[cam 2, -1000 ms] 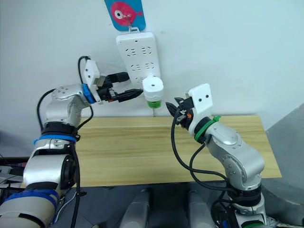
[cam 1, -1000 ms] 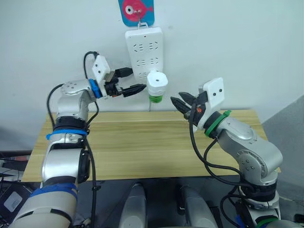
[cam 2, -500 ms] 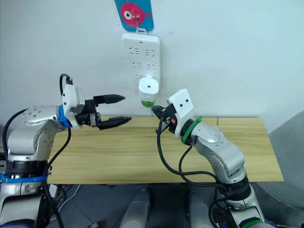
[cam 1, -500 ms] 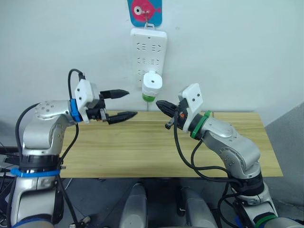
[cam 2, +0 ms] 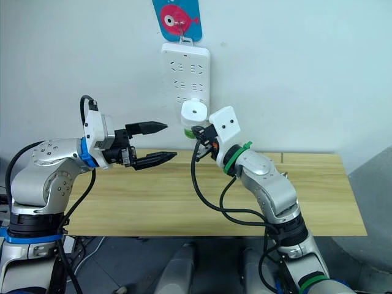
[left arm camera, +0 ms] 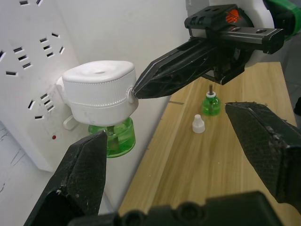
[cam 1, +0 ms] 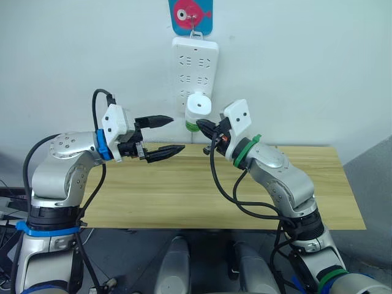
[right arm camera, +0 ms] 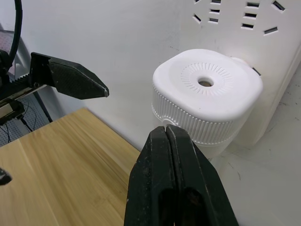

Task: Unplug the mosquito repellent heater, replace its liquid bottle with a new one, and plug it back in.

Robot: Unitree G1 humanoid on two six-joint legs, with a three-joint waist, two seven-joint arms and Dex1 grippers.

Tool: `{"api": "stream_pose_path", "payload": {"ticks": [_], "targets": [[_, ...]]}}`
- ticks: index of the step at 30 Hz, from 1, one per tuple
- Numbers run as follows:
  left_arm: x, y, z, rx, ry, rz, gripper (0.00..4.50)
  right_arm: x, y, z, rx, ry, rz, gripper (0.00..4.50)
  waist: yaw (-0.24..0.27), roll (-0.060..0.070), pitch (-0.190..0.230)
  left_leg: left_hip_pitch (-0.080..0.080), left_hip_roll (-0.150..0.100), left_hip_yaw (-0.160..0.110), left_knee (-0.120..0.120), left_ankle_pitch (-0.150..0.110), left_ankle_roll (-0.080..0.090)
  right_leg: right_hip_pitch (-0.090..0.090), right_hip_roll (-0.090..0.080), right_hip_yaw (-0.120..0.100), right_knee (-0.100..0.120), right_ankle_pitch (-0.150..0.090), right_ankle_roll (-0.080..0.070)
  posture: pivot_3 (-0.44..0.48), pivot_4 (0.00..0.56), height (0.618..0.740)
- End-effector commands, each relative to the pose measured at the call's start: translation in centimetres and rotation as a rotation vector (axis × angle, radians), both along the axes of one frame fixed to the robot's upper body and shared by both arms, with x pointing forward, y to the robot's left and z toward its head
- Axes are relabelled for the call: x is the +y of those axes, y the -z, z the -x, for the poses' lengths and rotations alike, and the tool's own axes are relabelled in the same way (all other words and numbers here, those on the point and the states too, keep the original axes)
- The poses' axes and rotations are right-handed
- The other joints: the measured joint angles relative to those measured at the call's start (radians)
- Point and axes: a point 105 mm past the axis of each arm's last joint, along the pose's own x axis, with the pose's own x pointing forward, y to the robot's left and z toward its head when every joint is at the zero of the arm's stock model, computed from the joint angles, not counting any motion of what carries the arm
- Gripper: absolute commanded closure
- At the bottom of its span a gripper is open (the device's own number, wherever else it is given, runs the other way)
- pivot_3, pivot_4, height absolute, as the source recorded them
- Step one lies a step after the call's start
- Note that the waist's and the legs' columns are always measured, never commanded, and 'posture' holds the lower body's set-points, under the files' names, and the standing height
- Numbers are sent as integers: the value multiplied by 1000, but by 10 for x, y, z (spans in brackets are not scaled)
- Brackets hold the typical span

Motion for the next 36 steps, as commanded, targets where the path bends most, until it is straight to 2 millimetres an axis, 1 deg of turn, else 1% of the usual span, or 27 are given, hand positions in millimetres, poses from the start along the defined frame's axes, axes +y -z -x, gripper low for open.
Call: {"api": "stream_pose_path", "payload": {"ticks": [1, 7, 12, 19, 24, 27, 29, 32, 33, 36], "targets": [[2, -10, -1, -44, -2, -6, 0, -2, -13, 3, -57, 0, -23, 4477, 0, 0, 0, 0, 0, 0, 0, 0, 0, 0, 0, 0, 0, 0, 0, 335, 217, 740], [0, -11, -3, -50, -1, -6, 0, 2, -13, 4, -58, -7, -22, 4477, -1, 0, 0, 0, 0, 0, 0, 0, 0, 0, 0, 0, 0, 0, 0, 332, 221, 740], [-2, -13, -5, -58, -1, -2, 0, 2, -12, -1, -66, 26, -13, 4477, -1, 0, 0, 0, 0, 0, 0, 0, 0, 0, 0, 0, 0, 0, 0, 333, 223, 740], [-3, -12, -6, -55, -3, 5, 0, -11, -18, -15, -110, 174, -14, 4477, -1, 0, 0, 1, 0, 0, 0, 0, 0, 0, 0, 0, 1, 0, 0, 329, 227, 740], [-4, -11, -8, -49, -1, 7, 0, -15, -22, -16, -119, 194, -41, 4477, 1, 0, 0, 1, 1, 0, 1, 1, 0, 1, 0, 0, 2, -1, -3, 322, 228, 740], [-2, -11, -10, -45, -5, 5, 0, -11, -23, -8, -87, 125, -71, 4477, 2, 0, 0, 1, 1, 0, 1, 2, 0, 1, 0, 0, 2, -2, -4, 322, 228, 740], [0, -11, -12, -37, -18, 3, 0, -4, -21, 4, -57, 28, -75, 4477, 3, 0, 0, 1, 1, 0, 1, 2, 0, 1, 0, 0, 2, -1, -4, 322, 228, 740], [3, -8, -15, -34, -33, -12, 0, 1, -18, 18, -41, -66, -47, 4477, 4, 0, 0, 1, 1, 1, 0, 2, 0, 1, 0, 0, 1, 0, -1, 322, 226, 740], [4, -7, -15, -34, -35, -17, 0, 1, -16, 22, -42, -83, -28, 4477, 4, 0, 0, 1, 1, 1, -1, 1, 0, 0, 0, 0, 0, 0, -1, 322, 226, 740], [11, -4, -17, -28, -53, -36, 0, -5, -5, 43, -13, -161, 32, 4477, 5, 0, 0, 1, 1, 1, -4, 1, 0, 0, 0, 0, 0, -1, -2, 323, 225, 740]]}}
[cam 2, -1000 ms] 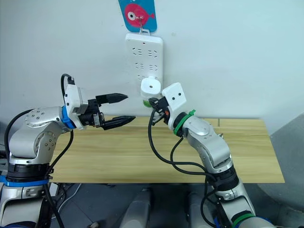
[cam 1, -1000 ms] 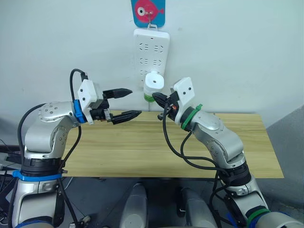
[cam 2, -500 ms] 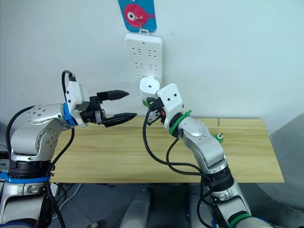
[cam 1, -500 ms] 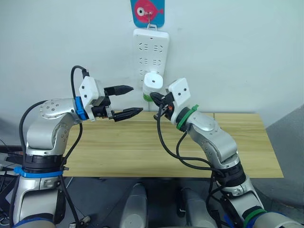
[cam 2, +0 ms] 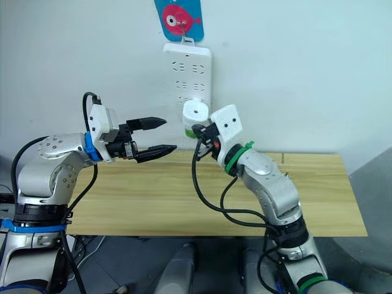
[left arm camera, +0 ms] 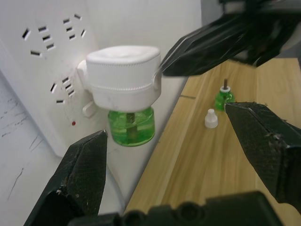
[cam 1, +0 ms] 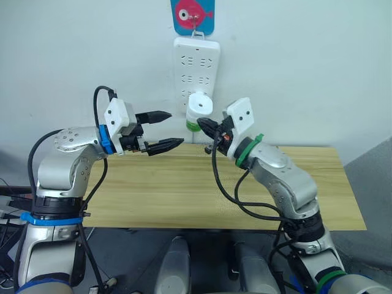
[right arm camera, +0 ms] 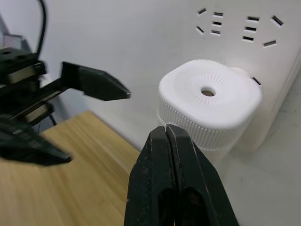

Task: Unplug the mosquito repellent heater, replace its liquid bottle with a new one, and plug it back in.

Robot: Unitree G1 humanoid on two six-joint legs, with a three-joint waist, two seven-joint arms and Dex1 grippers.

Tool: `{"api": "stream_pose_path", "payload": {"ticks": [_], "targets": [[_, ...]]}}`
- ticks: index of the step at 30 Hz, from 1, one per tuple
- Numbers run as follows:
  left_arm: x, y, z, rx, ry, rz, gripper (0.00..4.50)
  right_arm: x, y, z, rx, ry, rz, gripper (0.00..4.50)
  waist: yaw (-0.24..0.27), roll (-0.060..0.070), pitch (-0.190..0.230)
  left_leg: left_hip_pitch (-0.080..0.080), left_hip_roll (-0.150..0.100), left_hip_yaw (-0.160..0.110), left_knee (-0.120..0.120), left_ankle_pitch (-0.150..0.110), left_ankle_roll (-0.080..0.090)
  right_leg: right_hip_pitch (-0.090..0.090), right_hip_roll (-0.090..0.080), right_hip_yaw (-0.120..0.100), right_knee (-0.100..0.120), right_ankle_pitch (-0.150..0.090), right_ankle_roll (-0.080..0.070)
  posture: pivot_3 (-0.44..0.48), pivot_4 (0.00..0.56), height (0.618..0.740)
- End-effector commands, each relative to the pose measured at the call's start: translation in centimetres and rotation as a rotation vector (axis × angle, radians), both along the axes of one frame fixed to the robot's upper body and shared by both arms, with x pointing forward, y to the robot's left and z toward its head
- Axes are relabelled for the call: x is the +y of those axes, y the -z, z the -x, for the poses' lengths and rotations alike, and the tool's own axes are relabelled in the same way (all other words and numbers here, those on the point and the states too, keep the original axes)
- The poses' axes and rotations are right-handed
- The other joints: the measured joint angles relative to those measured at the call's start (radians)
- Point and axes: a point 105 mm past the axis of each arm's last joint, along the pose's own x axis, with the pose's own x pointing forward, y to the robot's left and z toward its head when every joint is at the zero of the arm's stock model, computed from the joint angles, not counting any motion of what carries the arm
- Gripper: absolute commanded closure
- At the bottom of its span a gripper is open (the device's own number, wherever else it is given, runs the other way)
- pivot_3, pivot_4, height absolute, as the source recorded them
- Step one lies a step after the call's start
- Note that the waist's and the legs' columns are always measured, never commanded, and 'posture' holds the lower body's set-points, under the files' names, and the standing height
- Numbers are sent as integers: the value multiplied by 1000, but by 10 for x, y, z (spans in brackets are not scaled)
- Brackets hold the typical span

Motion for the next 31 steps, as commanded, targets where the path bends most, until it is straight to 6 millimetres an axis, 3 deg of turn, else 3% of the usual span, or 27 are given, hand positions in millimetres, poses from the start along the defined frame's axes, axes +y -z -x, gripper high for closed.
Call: {"api": "stream_pose_path", "payload": {"ticks": [1, 4, 6, 9, 14, 17, 18, 31], "targets": [[10, -6, 0, -36, -25, -32, 0, -6, 2, 32, -6, -120, 46, 4477, 1, 0, 0, 0, 0, 0, -1, 0, 0, 0, 0, 0, 0, -1, 0, 325, 225, 740], [26, -4, -5, 0, -105, -45, 0, -38, 9, 41, 18, -101, 113, 4477, 4, 0, 0, 0, 0, 0, -2, 0, 0, 0, 0, 0, 0, -1, -1, 330, 223, 740], [40, -1, -10, 25, -180, -81, 0, -64, 8, 38, 18, -42, 135, 4125, 8, 0, 0, 0, 0, 0, -2, 0, 0, 0, 0, 0, 0, -1, -1, 335, 220, 740], [60, 0, -14, 6, -269, -125, 0, -107, 6, 32, 5, 58, 183, 3197, 11, 0, 0, 1, 0, 1, -1, 0, 0, 0, 0, 1, 0, -2, -2, 338, 216, 740], [87, -2, -13, -19, -356, -159, 0, -173, 5, 24, 9, 204, 259, 1283, 19, -1, 0, 1, 0, 2, 0, 0, 0, 0, 0, 2, -1, -2, -2, 349, 200, 740], [96, 4, -11, -7, -382, -166, 0, -197, 8, 21, 18, 259, 282, 178, 22, -1, -1, 1, 0, 3, 0, 0, 0, 0, 0, 2, -1, -1, 0, 357, 193, 740], [98, 5, -10, -9, -388, -171, 0, -202, 10, 20, 21, 271, 284, 20, 22, -1, -1, 1, 0, 3, 0, 0, 0, 0, 0, 2, -1, -1, 0, 360, 190, 740], [98, 13, -12, -4, -394, -162, 0, -238, 19, 8, 41, 428, 232, 20, 46, -2, -3, 1, 0, 3, 1, 0, 0, 1, 0, 3, 0, 0, 1, 374, 170, 740]]}}
